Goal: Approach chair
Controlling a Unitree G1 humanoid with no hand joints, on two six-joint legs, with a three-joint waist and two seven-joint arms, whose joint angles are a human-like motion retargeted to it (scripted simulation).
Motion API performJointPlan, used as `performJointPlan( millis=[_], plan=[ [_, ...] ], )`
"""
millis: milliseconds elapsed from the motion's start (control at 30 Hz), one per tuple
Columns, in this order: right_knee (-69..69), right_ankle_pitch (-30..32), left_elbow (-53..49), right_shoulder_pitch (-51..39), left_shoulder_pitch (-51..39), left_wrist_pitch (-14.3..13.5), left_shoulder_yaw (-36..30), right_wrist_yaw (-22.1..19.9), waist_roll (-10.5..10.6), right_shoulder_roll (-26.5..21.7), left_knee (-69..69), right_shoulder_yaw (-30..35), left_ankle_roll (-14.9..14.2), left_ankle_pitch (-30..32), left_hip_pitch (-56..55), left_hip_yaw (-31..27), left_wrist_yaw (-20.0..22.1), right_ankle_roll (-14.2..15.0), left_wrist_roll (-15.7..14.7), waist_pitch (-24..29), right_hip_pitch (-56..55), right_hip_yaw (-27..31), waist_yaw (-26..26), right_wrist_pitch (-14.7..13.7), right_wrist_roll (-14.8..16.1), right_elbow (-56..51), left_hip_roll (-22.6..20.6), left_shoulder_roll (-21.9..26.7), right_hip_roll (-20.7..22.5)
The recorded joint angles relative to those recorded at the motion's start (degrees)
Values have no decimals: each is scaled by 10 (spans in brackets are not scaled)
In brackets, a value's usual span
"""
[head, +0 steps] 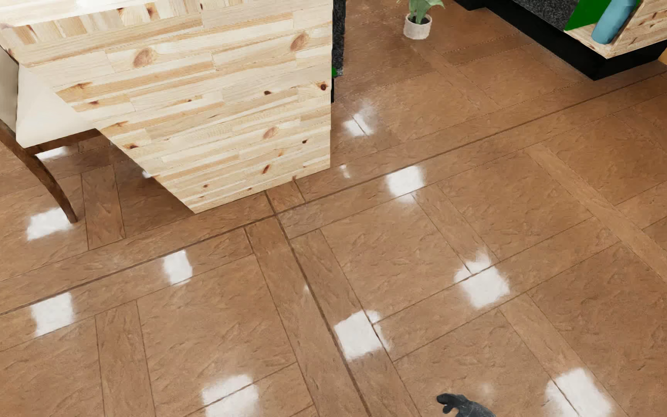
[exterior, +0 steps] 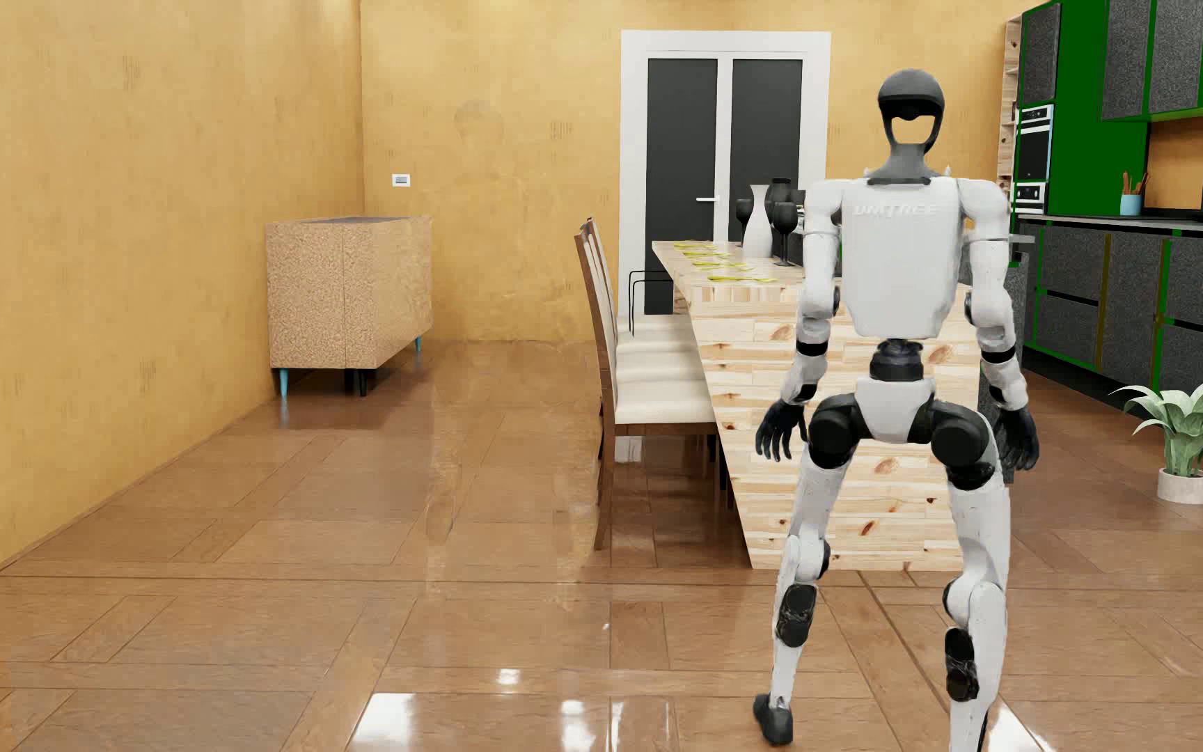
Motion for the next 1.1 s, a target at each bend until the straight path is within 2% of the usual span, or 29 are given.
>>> performJointPlan(
  millis=[33,67,100,133,200,233,267,300,333,400,433,533,600,633,733,767,800,867,900,933,967,1000,1033,1100],
  plan=[
    [2,1,2,3,0,4,6,-2,0,-1,-14,1,7,10,17,63,5,11,3,-2,7,-8,0,3,5,-7,22,-1,-9],
    [6,2,6,10,-4,7,11,-4,1,-5,-21,-1,-5,30,31,101,10,25,5,-4,13,-15,1,3,13,-16,29,-4,-21],
    [12,4,10,19,-9,10,16,-10,1,-11,-17,-2,-37,28,35,101,17,41,3,-5,19,-19,3,2,19,-26,20,-8,-37],
    [18,12,18,30,-18,9,14,-15,-1,-20,-10,-3,-37,14,36,97,18,53,4,-5,24,-17,6,1,25,-34,2,-11,-57],
    [68,56,42,57,-44,0,2,-17,-10,-36,-1,-5,-13,-13,45,103,6,56,9,-2,12,-4,7,4,32,-44,-49,-13,-119],
    [120,89,52,69,-60,-4,-12,-13,-17,-44,-10,-3,0,-21,53,102,0,14,22,-1,-12,6,6,6,33,-45,-83,-10,-157],
    [177,113,62,86,-75,-11,-23,-10,-26,-46,-25,0,13,-25,63,99,4,-98,35,1,-37,-3,4,12,33,-45,-117,-7,-200],
    [234,103,66,102,-92,-20,-28,-6,-35,-44,-43,3,25,-27,76,91,5,-151,40,3,-62,-7,0,16,32,-45,-149,-3,-226],
    [299,76,64,120,-113,-26,-33,-2,-43,-38,-59,5,36,-29,87,74,-3,-166,39,6,-99,22,-9,19,28,-47,-176,2,-221],
    [422,55,56,154,-152,-46,-60,-1,-54,-13,-82,-4,55,-31,106,25,-35,-156,40,10,-185,97,-30,22,32,-50,-219,21,-160],
    [463,55,51,167,-171,-57,-82,-3,-57,1,-91,-10,63,-33,114,-2,-53,-150,48,11,-222,111,-38,23,33,-46,-238,33,-128],
    [482,62,28,198,-226,-84,-163,12,-62,25,-124,6,88,-35,145,-87,-92,-143,77,11,-307,104,-58,17,21,-32,-293,56,-41],
    [415,72,3,207,-245,-100,-204,36,-62,24,-148,30,105,-36,175,-139,-102,-126,74,10,-349,127,-63,6,5,-26,-325,55,54],
    [349,80,-9,209,-250,-107,-223,45,-62,22,-158,36,114,-36,188,-162,-106,-116,68,9,-353,117,-63,1,0,-28,-338,53,85],
    [70,94,-34,216,-253,-125,-277,36,-62,19,-167,13,137,-39,221,-228,-120,-72,45,2,-310,47,-59,2,7,-45,-375,45,140],
    [-3,93,-36,217,-248,-128,-292,27,-61,18,-162,1,143,-38,234,-247,-127,-75,39,1,-285,32,-57,6,11,-51,-386,45,150],
    [-33,87,-34,216,-240,-128,-305,19,-58,15,-150,-11,150,-32,251,-264,-132,-85,36,0,-263,31,-57,10,16,-54,-396,45,156],
    [-10,131,-20,207,-213,-109,-310,7,-46,11,-123,-36,154,4,282,-284,-133,-208,40,-2,-243,50,-57,22,22,-55,-403,50,152],
    [41,119,-9,198,-191,-89,-298,0,-36,9,-88,-51,148,30,286,-285,-122,-224,42,-2,-249,49,-58,28,25,-52,-404,50,139],
    [92,85,5,188,-165,-61,-276,-9,-25,9,-34,-68,123,71,276,-282,-106,-222,35,-2,-251,46,-59,36,29,-49,-404,44,126],
    [118,55,25,178,-142,-40,-254,-17,-15,12,44,-85,40,110,254,-277,-97,-214,22,-2,-238,38,-62,41,34,-46,-404,40,114],
    [124,34,49,166,-126,-21,-236,-27,-8,16,133,-100,-103,158,218,-250,-102,-204,10,-3,-214,27,-65,41,41,-41,-389,43,103],
    [121,18,74,151,-115,-11,-232,-33,-2,20,220,-106,-120,175,171,-203,-118,-193,13,-4,-188,14,-68,42,42,-35,-349,57,96],
    [106,-5,93,115,-87,-14,-230,-29,9,18,340,-88,-51,108,81,-109,-142,-169,38,-5,-136,4,-64,31,25,-33,-230,92,92]
  ],
)
